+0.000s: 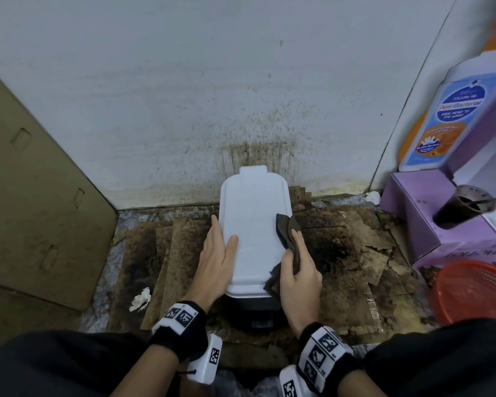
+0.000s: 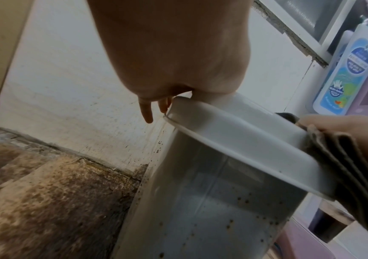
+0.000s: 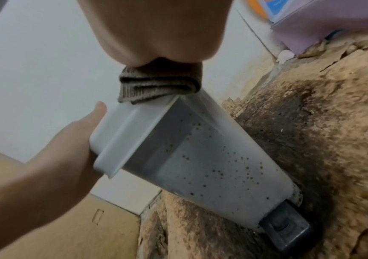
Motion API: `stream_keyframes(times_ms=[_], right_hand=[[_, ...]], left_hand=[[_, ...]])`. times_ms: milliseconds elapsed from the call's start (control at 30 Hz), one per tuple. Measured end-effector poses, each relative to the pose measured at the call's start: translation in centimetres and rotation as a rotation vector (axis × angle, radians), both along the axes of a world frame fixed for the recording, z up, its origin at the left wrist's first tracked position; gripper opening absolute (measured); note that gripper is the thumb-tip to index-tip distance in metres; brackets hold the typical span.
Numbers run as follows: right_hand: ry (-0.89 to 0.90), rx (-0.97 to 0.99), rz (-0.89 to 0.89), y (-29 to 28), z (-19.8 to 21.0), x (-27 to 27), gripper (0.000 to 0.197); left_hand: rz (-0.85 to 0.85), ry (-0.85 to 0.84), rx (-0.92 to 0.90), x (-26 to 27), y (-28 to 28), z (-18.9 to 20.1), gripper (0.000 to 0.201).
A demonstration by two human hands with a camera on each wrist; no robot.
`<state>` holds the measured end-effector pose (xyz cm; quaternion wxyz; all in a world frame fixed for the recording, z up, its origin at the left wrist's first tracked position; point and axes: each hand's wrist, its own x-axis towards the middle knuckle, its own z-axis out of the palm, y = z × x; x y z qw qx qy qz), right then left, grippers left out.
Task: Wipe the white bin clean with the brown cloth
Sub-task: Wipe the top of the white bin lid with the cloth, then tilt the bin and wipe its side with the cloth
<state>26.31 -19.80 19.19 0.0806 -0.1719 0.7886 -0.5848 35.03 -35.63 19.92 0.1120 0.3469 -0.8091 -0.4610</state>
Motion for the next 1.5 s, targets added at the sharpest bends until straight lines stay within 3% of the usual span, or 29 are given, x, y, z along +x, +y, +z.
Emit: stream_keyframes(times_ms=[233, 367, 433, 567, 700, 800, 1000, 1167, 1333, 1500], right_hand=[[-0.190, -0.147, -0.064, 0.7, 1.3, -2.5, 0.028], [-0.556, -0.292, -0.100, 1.0, 0.3, -4.2, 0.028], [-0.644, -0.332, -0.099, 1.3, 0.3, -4.5, 0.029], [-0.659, -0.344, -0.061, 1.5, 0.4, -4.5, 0.029], [-0.682, -0.357, -0.051, 1.6, 0.6, -4.7, 0.029], [-0.680, -0.352, -0.037, 1.5, 0.6, -4.7, 0.029], [-0.604, -0.341, 0.081, 0.4, 2.1, -3.3, 0.023], [-0.696, -0.364, 0.154, -1.2, 2.2, -2.2, 0.029], [-0.661, -0.324, 0.336, -2.9, 2.3, -1.3, 0.030], [-0.767, -0.351, 0.250, -4.6, 1.5, -0.4, 0.028]], left_hand=[[0.039, 0.001, 0.010, 0.1, 0.4, 0.3, 0.074], [0.135, 0.072, -0.013, 0.2, 0.4, -0.7, 0.079], [0.178, 0.097, -0.023, 0.4, 0.6, -1.0, 0.080], [0.262, 0.140, -0.133, 0.6, 1.6, -0.3, 0.071], [0.330, 0.164, -0.314, 1.1, 2.3, 1.5, 0.045], [0.248, 0.180, -0.350, 1.1, 2.2, 2.3, 0.032], [-0.083, 0.094, -0.496, -0.5, 1.7, 2.4, 0.039], [-0.070, 0.045, -0.515, -0.7, 0.9, 1.8, 0.056], [-0.033, -0.041, -0.547, 0.7, -0.3, 1.1, 0.074], [0.007, -0.015, -0.536, 2.4, -2.6, 0.7, 0.069]])
